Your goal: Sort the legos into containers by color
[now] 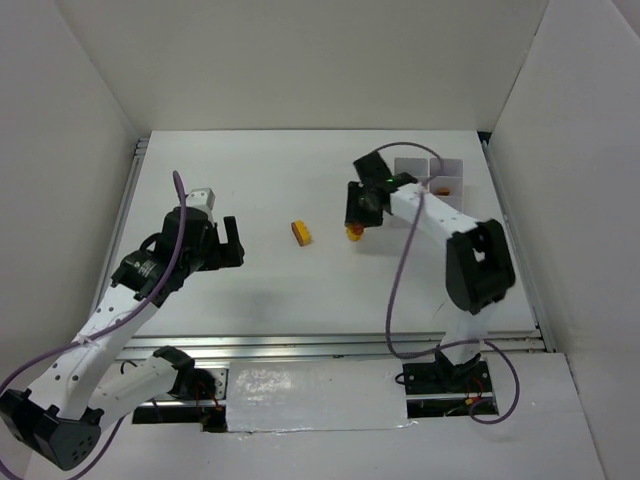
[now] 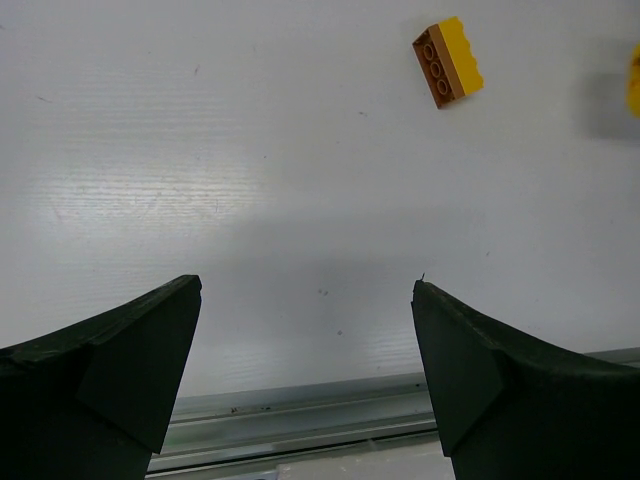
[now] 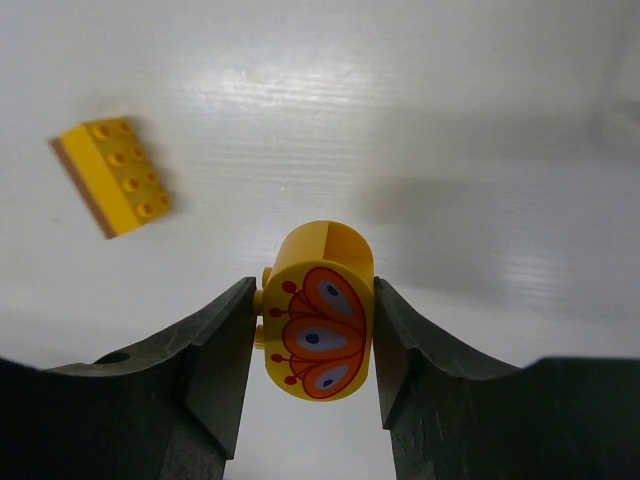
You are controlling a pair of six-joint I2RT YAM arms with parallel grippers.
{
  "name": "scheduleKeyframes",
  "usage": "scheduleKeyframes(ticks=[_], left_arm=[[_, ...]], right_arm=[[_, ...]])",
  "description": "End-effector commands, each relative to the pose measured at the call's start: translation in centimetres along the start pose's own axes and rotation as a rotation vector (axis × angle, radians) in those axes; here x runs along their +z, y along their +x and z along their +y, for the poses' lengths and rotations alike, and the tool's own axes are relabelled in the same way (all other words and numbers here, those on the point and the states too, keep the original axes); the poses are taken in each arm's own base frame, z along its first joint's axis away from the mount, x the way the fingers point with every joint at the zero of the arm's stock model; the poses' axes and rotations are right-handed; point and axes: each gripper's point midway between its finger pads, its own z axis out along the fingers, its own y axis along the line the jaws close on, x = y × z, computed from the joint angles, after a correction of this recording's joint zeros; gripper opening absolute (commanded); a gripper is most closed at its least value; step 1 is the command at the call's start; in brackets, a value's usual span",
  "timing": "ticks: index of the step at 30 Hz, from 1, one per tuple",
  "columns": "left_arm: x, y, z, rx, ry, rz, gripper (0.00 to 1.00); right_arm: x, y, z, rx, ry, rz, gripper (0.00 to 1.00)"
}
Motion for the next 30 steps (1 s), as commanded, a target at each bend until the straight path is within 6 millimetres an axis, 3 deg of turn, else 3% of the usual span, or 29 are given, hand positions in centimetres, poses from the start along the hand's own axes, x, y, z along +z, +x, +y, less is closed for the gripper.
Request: scheduleKeyframes(ticks=[1,2,4,5,8,12,15,20,24,30], left_arm=[[-0.3,-0.5,-0.4,0.016,0.035,-0.034,1.0],[-0.3,-0.6,-0.3,0.015,0.034,-0.038,1.0],[-0.4,-0.6,-0.4,0.014,0.042,-0.04,1.0],[-0.5,-0.7,-0.4,0.015,0.045,-0.043,1.0],[-0.7,-0.7,-0.5,0.012,0.053,-0.048,1.0],[-0.9,-0.8,-0.4,0.009,0.055,-0.057,0.99],[-0.9,-0.7,-0.5,0.008,0.062,-0.058,0.99],[-0.8,-0.7,-0.8,0.016,0.074,-0.05,1.0],[-0.9,-0.6,-0.8,0.015,0.08,-0.053,1.0],[-0.8,-0.6,-1.0,0.021,0.089,-0.047,1.0]], right_arm=[[-8.0,-6.4,-1.9,0.153,-0.143,-0.261,0.0],[-10.3,-7.7,-4.3,0.213,-0.138,-0.324,0.0],[-11.2,-7.7,-7.2,0.272,-0.096,-0.356,0.0],[-12.5,-8.5,-9.8,0.331,-0.058,-0.405,0.0],[-13.7,-8.8,-13.7,0.432,-0.014,-0.443,0.0],[-15.5,-9.3,-21.0,0.645,0.126,-0.548,0.0],[-16.3,-9.9,-23.7,0.78,0.157,-0.632,0.0],[-15.6,-10.5,-25.6,0.948,0.166,-0.705,0.0],[-14.6,-11.8,-26.1,1.027,0.141,-0.718,0.0],[-11.0,-11.8,-27.2,1.141,0.174,-0.654,0.0]])
